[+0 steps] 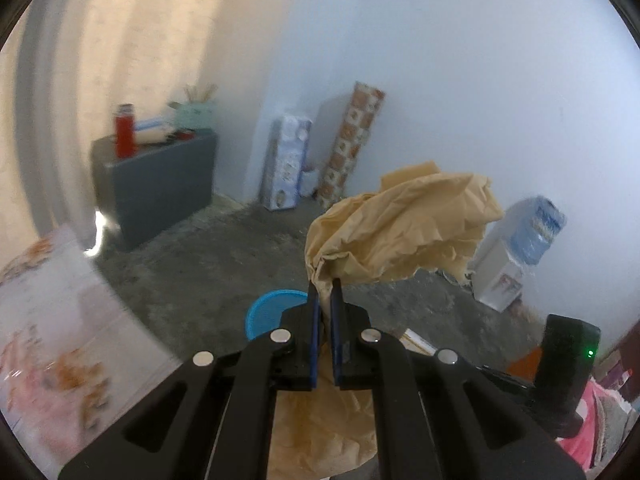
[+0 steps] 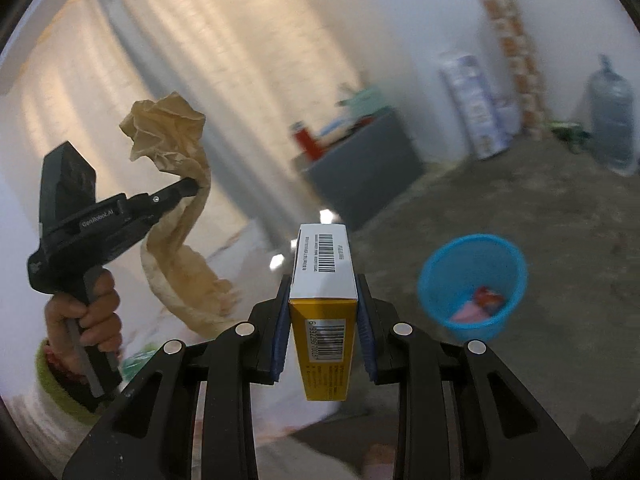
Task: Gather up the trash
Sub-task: 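Carry the paper bag and yellow box to the wastebasket and release both, then move both open tools back toward the green bottle on the table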
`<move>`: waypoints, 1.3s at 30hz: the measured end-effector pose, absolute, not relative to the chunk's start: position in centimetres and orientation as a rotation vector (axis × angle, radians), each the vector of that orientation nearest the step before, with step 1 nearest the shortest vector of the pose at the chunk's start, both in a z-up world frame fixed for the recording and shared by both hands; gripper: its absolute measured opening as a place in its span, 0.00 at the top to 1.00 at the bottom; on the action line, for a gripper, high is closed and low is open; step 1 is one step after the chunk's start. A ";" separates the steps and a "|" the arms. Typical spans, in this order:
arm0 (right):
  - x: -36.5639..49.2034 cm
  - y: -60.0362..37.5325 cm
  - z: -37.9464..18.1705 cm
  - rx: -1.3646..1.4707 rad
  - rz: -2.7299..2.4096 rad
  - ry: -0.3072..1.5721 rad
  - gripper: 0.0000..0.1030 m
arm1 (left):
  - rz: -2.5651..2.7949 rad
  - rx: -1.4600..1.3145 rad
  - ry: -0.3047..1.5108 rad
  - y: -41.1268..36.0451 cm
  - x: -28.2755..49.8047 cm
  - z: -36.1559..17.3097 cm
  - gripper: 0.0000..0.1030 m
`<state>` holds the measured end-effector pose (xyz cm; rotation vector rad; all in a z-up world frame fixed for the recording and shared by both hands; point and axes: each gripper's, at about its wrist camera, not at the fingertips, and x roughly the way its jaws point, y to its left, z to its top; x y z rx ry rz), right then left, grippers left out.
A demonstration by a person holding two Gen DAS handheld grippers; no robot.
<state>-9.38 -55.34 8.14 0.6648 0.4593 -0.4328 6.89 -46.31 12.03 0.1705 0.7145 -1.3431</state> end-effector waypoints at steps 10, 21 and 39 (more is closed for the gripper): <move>-10.1 -64.3 1.4 0.665 -0.662 0.545 0.73 | -1.353 0.242 0.833 -65.0 5.1 3.0 0.95; -4.8 -73.9 -8.3 0.812 -0.730 0.613 0.73 | -1.188 0.293 1.137 -75.7 11.8 -11.2 0.89; -4.7 -73.8 -12.2 0.814 -0.778 0.719 0.37 | -1.076 0.230 1.092 -70.2 14.7 -5.8 0.37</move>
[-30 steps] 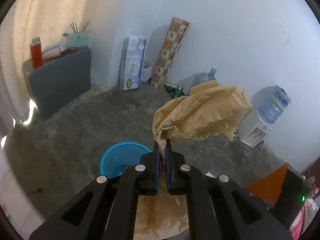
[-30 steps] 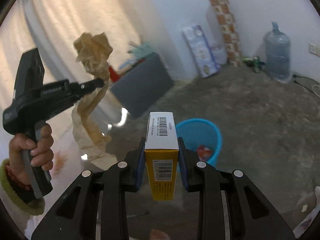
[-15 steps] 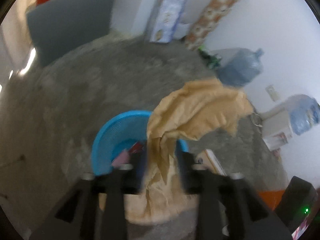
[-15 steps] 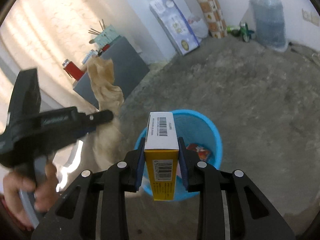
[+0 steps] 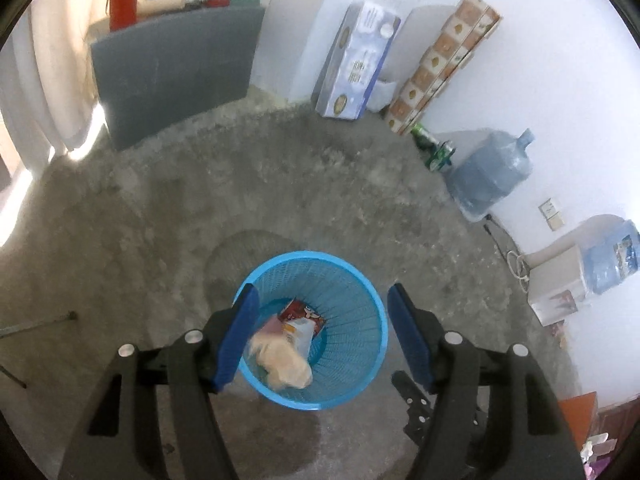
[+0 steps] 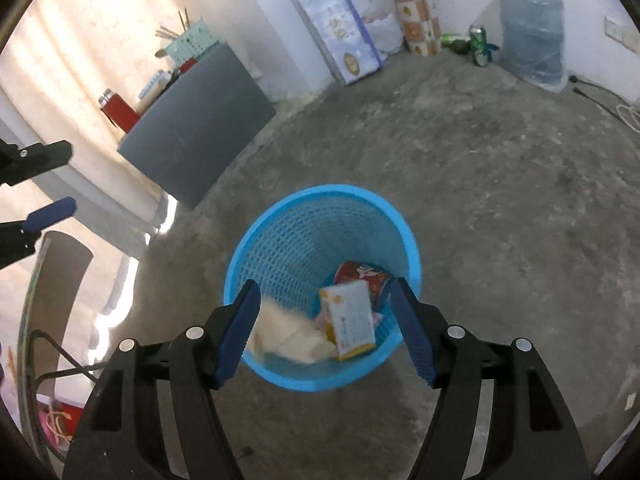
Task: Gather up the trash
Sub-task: 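Move both open tools back toward the green bottle on the table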
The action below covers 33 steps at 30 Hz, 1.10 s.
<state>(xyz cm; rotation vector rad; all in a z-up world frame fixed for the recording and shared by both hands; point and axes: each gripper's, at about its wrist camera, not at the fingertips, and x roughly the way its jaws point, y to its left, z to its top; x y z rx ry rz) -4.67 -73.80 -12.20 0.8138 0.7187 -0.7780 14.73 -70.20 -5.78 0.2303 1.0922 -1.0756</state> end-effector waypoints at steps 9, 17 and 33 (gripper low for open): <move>-8.8 -68.1 -9.3 0.781 -0.738 0.721 0.37 | -1.190 0.228 0.982 -60.1 12.5 3.5 0.37; -12.3 -61.0 -4.9 0.761 -0.655 0.720 0.35 | -1.240 0.197 0.826 -43.5 10.5 11.5 0.29; -4.6 -49.9 4.6 0.674 -0.209 0.696 0.13 | -0.689 -0.104 0.801 -9.8 10.7 6.1 0.24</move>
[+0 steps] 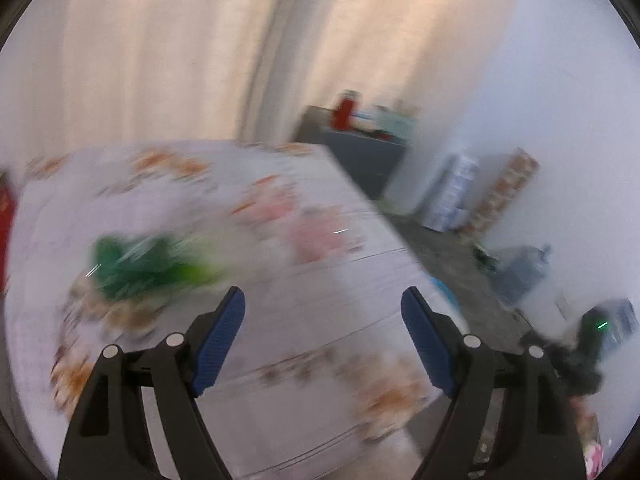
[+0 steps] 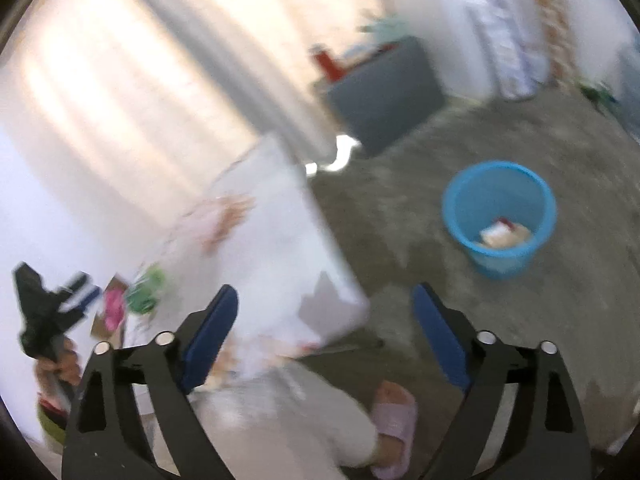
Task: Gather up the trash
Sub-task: 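Move both open tools back toward the green bottle on the table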
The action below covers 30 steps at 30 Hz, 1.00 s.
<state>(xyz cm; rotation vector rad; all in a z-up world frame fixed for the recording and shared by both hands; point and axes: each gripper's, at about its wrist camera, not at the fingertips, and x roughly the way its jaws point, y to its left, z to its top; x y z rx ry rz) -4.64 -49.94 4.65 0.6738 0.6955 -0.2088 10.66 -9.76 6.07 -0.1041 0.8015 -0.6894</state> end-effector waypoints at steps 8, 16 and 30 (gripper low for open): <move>5.9 -41.0 6.4 0.513 0.028 0.805 0.07 | -0.541 -0.195 0.919 -2.8 10.5 -0.1 0.24; 13.9 -35.8 3.3 0.432 0.095 1.017 0.07 | -0.520 -0.193 0.930 -1.3 10.6 -1.6 0.24; 18.3 -29.4 2.3 0.179 0.093 1.172 0.08 | -0.556 -0.236 0.943 -0.7 11.3 -3.5 0.24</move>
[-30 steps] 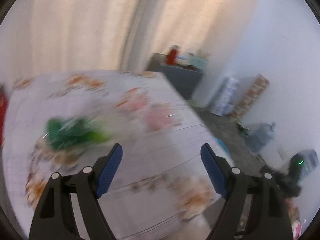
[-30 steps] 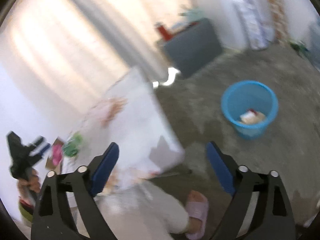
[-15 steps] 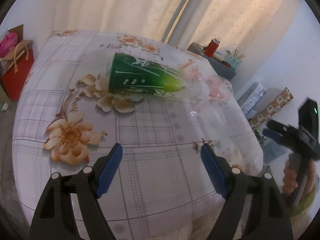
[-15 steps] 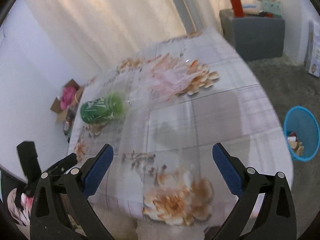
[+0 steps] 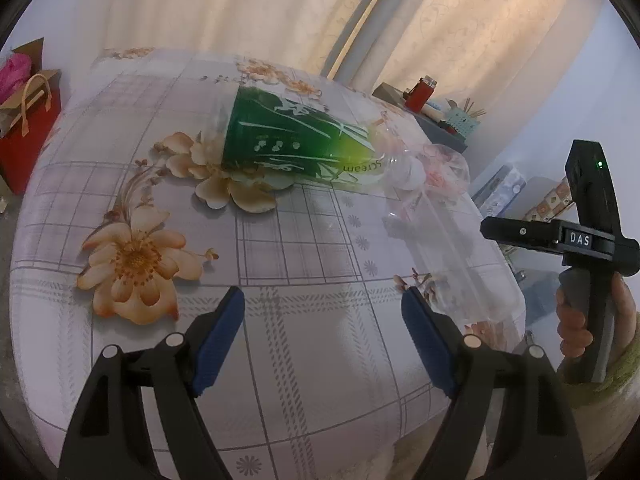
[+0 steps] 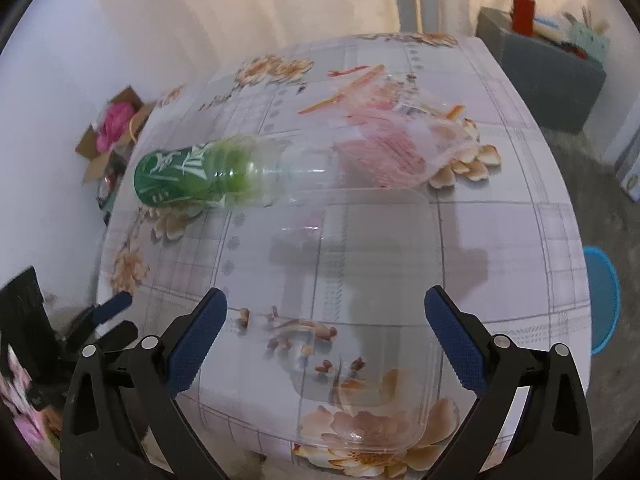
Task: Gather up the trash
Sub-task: 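Move both open tools back toward the green bottle on the table, then grasp the green bottle with the left tool while the right tool grasps the clear container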
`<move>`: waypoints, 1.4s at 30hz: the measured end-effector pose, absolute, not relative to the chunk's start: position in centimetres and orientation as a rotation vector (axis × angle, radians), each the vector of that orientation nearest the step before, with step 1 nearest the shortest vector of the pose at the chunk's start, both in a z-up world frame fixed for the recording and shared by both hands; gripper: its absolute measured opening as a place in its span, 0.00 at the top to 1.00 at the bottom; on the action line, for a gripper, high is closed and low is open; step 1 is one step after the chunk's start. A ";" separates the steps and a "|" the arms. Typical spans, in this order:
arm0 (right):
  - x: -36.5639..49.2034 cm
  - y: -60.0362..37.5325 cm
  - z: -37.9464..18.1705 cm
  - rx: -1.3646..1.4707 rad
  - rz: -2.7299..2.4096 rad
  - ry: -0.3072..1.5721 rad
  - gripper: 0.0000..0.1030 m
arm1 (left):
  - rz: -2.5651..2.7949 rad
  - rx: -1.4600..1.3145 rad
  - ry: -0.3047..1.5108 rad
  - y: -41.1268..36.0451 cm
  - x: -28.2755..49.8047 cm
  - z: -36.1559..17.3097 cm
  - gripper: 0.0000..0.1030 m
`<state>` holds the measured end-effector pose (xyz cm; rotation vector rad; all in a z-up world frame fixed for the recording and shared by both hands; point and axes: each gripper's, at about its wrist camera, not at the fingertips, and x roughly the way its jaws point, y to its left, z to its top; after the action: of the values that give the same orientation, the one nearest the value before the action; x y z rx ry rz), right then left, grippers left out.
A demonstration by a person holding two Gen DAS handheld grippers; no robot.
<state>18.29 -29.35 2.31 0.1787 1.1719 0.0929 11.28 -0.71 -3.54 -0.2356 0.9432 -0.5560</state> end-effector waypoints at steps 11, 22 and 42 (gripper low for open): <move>18.5 -26.8 1.5 0.011 0.060 1.218 0.08 | -0.548 -0.278 0.955 0.5 11.5 -4.2 0.23; 18.7 -26.6 -1.2 -0.082 -0.009 1.264 0.08 | -0.548 -0.284 0.960 1.1 11.4 -4.4 0.23; 14.8 -30.5 -1.4 0.135 0.168 1.218 0.76 | -0.544 -0.227 0.937 -0.5 11.2 -2.9 0.23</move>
<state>14.79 -30.47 -1.38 0.1350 1.2180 0.1679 11.15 -0.53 -2.90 -0.2268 0.9370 -0.5441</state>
